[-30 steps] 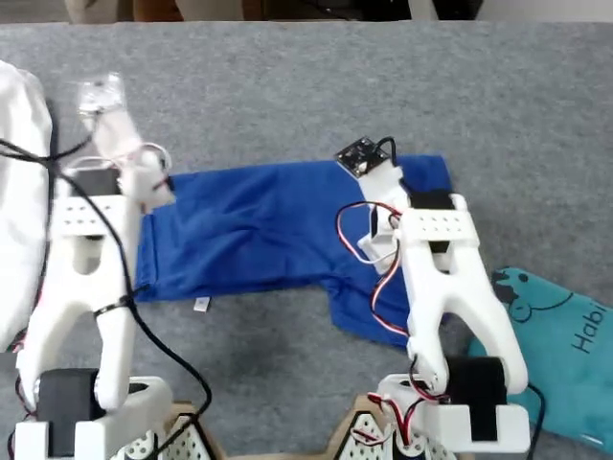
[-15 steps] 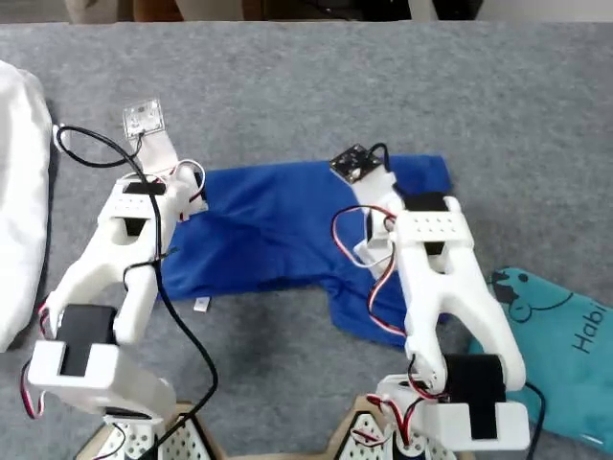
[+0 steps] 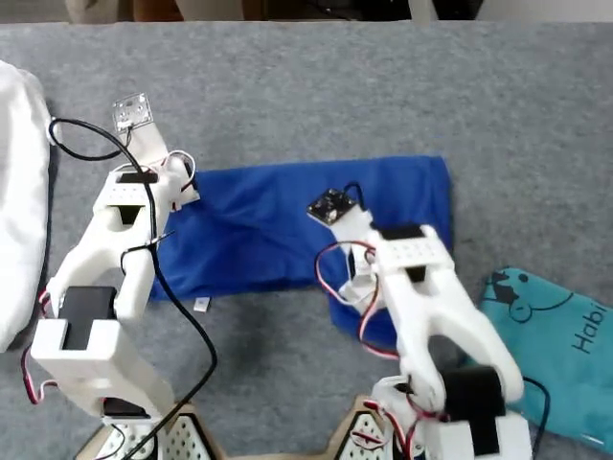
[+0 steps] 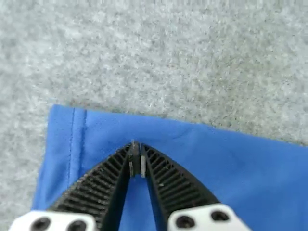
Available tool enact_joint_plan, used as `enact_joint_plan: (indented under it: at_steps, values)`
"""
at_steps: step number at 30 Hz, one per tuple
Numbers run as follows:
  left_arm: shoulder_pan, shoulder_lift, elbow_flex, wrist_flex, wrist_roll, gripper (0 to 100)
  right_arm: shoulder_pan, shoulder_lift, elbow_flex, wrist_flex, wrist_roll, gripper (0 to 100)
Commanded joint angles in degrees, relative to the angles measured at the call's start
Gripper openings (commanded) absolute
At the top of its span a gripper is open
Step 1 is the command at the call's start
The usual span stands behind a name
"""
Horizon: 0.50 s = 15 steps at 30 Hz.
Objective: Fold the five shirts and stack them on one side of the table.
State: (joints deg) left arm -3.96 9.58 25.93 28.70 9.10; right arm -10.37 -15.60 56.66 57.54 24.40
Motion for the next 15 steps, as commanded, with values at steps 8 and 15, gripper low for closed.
enact_joint_plan:
  at_steps: [8, 15]
  values:
    - [-0.18, -0.31, -2.81, -0.62, 0.26, 2, -0.4, -14.37, 6.55, 3.6, 3.25, 0.5]
    - [-0.18, -0.31, -2.81, -0.44, 0.53, 2, 0.84, -15.52, 5.23, 5.8, 8.0, 0.5]
